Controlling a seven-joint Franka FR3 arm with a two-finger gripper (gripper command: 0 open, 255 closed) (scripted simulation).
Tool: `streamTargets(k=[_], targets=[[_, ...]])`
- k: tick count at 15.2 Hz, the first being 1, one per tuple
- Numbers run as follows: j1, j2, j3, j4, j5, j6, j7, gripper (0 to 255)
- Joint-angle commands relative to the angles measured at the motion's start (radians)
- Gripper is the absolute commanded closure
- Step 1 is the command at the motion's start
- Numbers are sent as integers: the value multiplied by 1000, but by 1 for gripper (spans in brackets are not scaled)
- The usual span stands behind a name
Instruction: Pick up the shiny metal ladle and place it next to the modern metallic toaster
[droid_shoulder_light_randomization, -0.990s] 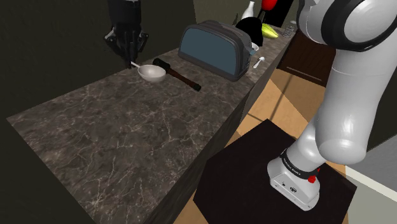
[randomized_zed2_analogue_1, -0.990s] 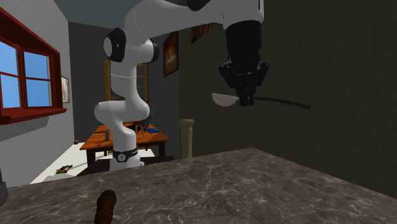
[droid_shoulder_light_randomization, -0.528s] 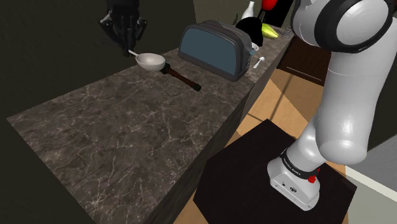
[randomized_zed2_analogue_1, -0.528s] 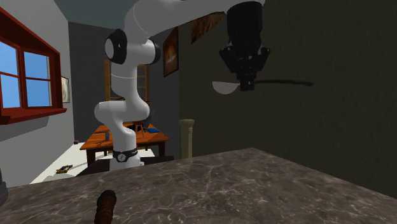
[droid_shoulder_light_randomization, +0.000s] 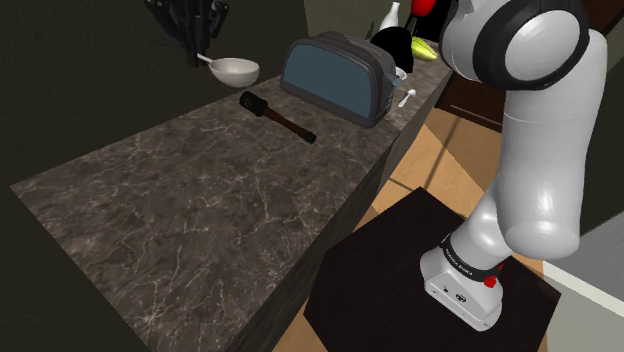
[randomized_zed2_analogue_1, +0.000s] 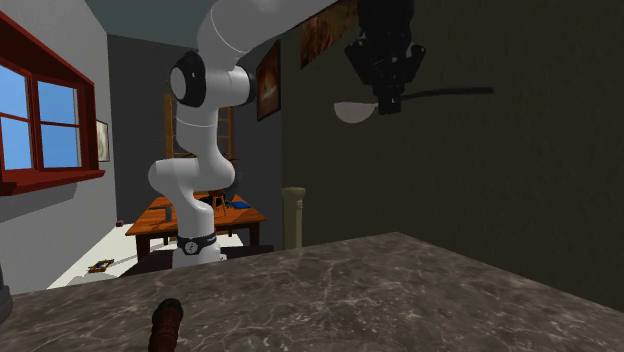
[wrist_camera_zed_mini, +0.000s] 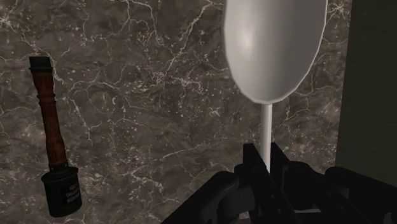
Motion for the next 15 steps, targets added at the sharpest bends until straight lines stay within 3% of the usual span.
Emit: streamTargets(k=[1,3,6,15], targets=[[13,25,-2,68,-9,-44,2,255],[-62,-97,2,-124,34,25,-36,255],[-144,-233,-7,-317,87,82,-103,255],[-296,-523,-96,-670,189,139,-329,255]])
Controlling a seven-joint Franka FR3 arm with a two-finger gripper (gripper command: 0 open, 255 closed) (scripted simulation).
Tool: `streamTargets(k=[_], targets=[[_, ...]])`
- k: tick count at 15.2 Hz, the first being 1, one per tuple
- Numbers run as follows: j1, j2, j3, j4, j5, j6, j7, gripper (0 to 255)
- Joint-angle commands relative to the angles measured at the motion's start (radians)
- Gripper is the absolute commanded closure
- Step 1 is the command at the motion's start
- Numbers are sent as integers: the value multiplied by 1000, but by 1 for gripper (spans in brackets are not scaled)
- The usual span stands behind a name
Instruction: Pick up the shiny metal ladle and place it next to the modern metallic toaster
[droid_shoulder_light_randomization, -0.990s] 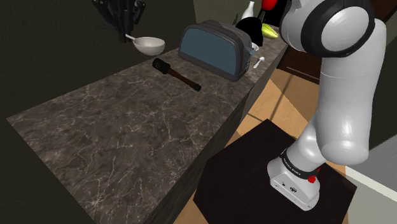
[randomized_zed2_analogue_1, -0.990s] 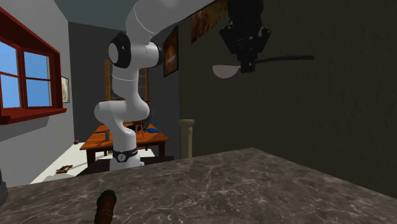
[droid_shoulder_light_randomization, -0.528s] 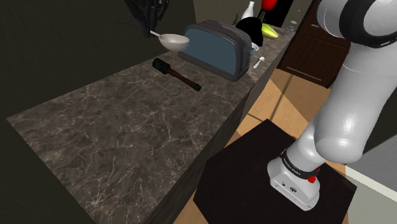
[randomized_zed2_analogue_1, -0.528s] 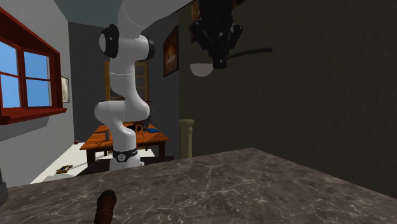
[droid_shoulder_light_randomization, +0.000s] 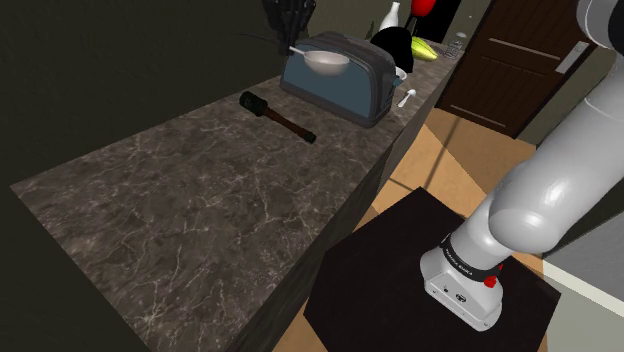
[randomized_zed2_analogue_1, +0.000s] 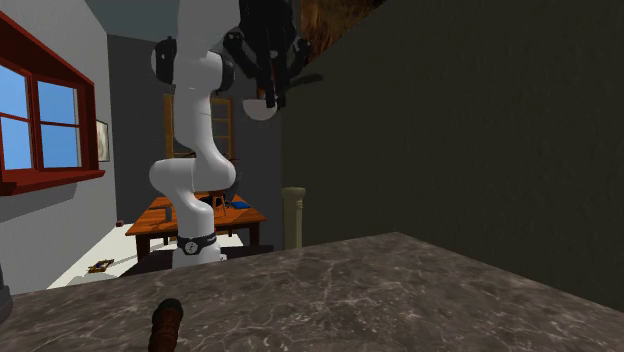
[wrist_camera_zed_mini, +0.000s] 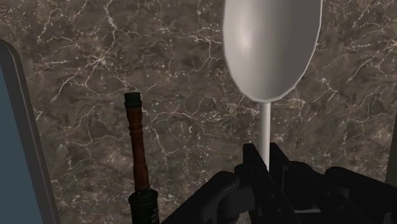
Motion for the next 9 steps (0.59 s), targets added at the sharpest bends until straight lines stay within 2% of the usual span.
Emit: streamTargets(k=[1,9], targets=[[-28,-60,-27,-69,17,5,-57,255],[-110,-216,-142,-236,30,-5,-257,255]])
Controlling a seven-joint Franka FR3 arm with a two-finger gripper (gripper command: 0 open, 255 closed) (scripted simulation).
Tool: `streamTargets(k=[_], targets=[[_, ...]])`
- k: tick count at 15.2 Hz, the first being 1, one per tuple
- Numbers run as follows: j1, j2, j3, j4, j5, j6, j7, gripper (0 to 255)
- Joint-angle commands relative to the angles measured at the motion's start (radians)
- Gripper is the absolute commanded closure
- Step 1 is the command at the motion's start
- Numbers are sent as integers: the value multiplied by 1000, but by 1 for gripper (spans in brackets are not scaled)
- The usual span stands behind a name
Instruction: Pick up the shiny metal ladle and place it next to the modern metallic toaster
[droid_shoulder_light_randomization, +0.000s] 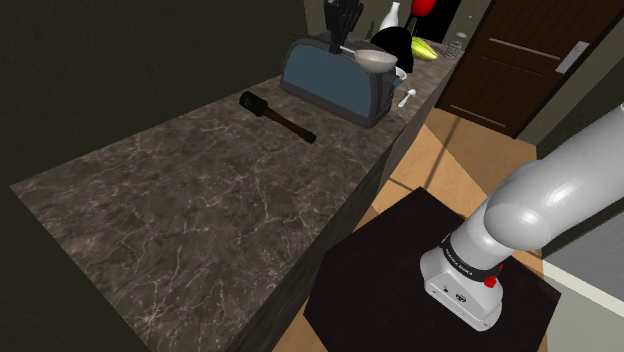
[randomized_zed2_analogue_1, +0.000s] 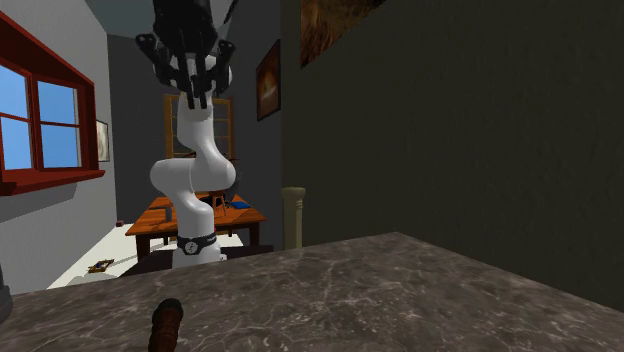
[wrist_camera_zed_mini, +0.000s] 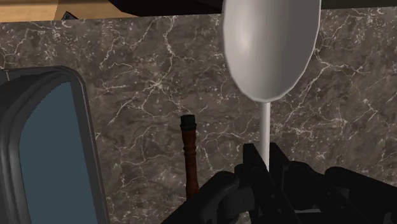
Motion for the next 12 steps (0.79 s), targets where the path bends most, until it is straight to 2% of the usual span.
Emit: streamTargets(k=[1,3,12], targets=[[-19,-34,-31,-33,-2,-7,-52,255],[-35,-57,-58,-56,-7,-12,-95,255],[-34,-81,-56,-202,-4,110,-108,255]])
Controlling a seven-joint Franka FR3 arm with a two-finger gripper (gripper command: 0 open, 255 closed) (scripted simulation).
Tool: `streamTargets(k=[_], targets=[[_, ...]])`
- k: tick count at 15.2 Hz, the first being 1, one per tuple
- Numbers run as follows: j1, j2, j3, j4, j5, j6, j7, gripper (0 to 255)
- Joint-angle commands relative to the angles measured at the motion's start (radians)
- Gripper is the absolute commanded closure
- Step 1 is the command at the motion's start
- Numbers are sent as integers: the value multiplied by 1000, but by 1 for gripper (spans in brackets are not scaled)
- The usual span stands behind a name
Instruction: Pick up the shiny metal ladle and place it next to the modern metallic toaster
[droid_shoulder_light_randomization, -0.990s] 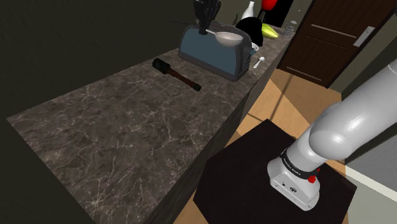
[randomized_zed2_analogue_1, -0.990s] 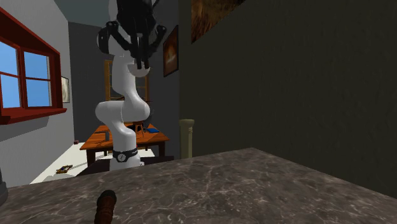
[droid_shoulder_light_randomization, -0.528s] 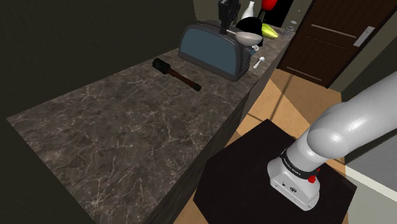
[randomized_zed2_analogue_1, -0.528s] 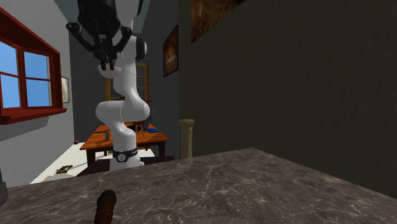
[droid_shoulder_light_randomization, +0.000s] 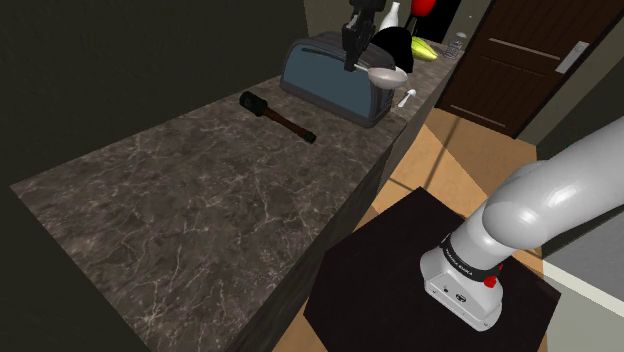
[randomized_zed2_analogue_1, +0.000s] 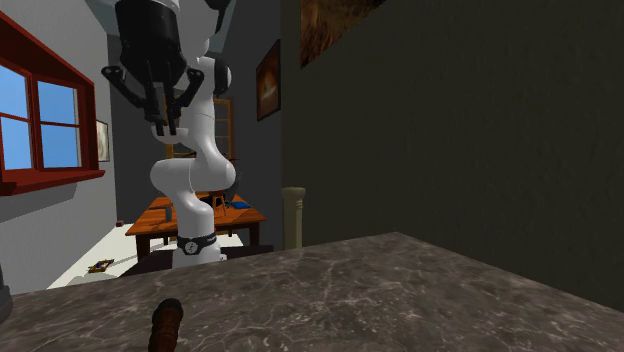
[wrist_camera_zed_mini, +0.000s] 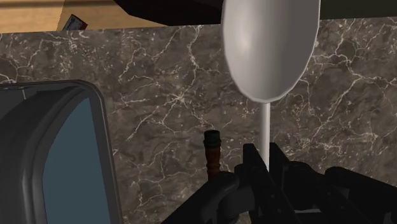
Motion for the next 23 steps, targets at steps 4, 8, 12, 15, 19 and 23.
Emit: streamTargets(k=[4,8,12,15,19,23], targets=[[1,-4,2,-73,2,69,-7,255],[2,-6,4,-128,4,122,-12,255],[2,-4,6,-180,5,176,-17,255],[3,0,7,-216,7,216,-21,255],[4,8,9,-262,9,270,-26,255],[5,20,11,-305,11,324,-30,255]])
